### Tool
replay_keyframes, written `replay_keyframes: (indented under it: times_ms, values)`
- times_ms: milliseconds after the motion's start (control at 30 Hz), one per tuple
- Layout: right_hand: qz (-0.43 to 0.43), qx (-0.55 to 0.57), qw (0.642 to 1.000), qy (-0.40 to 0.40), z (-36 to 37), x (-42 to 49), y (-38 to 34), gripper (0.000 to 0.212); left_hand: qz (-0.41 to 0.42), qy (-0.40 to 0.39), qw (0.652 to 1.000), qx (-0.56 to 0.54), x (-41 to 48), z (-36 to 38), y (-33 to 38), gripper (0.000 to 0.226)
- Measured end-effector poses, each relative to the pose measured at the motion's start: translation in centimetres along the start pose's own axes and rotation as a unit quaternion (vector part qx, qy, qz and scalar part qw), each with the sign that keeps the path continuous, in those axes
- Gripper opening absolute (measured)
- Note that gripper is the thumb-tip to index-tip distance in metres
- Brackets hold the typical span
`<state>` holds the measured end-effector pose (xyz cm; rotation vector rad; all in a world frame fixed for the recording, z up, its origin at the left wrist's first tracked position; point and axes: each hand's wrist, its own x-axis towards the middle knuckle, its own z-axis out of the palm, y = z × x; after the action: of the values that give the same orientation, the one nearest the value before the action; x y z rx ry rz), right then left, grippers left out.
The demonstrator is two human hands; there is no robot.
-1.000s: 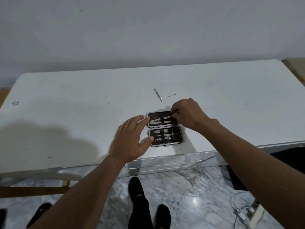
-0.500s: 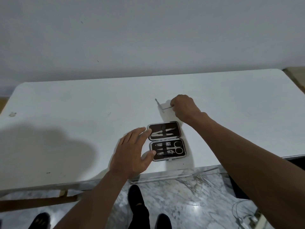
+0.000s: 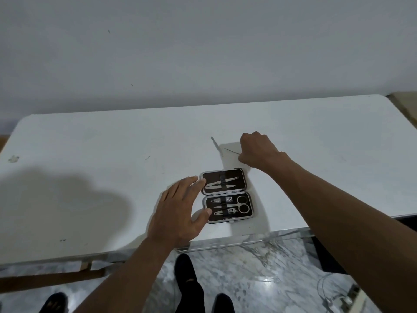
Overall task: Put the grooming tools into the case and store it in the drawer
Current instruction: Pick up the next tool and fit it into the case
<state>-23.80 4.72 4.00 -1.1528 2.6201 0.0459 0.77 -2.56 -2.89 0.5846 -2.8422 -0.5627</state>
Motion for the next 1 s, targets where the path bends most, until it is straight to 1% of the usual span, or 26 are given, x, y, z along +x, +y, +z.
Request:
replay_keyframes:
  times_ms: [200, 367, 433, 633, 767, 900, 1000]
  values:
    - [0.007, 0.021, 1.000, -0.020, 0.1, 0.0, 0.2, 0.035, -0.001, 0.008, 1.000, 0.002, 0.0, 0.0, 0.1, 0.066]
    - [0.020, 0.052, 0.996, -0.064, -0.8, 0.7, 0.2, 0.028, 0.000, 0.009, 1.000, 0.002, 0.0, 0.1, 0.1, 0.066]
    - [0.013, 0.044, 0.997, -0.068, -0.8, 0.9, 0.0, 0.027, 0.002, 0.010, 1.000, 0.003, 0.1, 0.1, 0.0, 0.066]
    - [-0.013, -0.006, 0.999, -0.039, -0.2, 0.6, -0.1, 0.022, 0.001, 0.010, 1.000, 0.001, 0.1, 0.2, 0.0, 0.066]
    - [-0.012, -0.002, 1.000, -0.014, 0.4, 0.5, 0.4, 0.024, -0.001, 0.012, 1.000, 0.000, 0.1, 0.2, 0.0, 0.066]
    - [-0.017, 0.029, 0.999, 0.016, 0.7, 0.1, 0.7, 0.018, 0.001, 0.016, 1.000, 0.002, 0.1, 0.2, 0.0, 0.066]
    - [-0.015, 0.094, 0.995, 0.032, 0.6, -0.7, 0.9, 0.011, 0.002, 0.016, 1.000, 0.005, 0.0, 0.1, 0.0, 0.066]
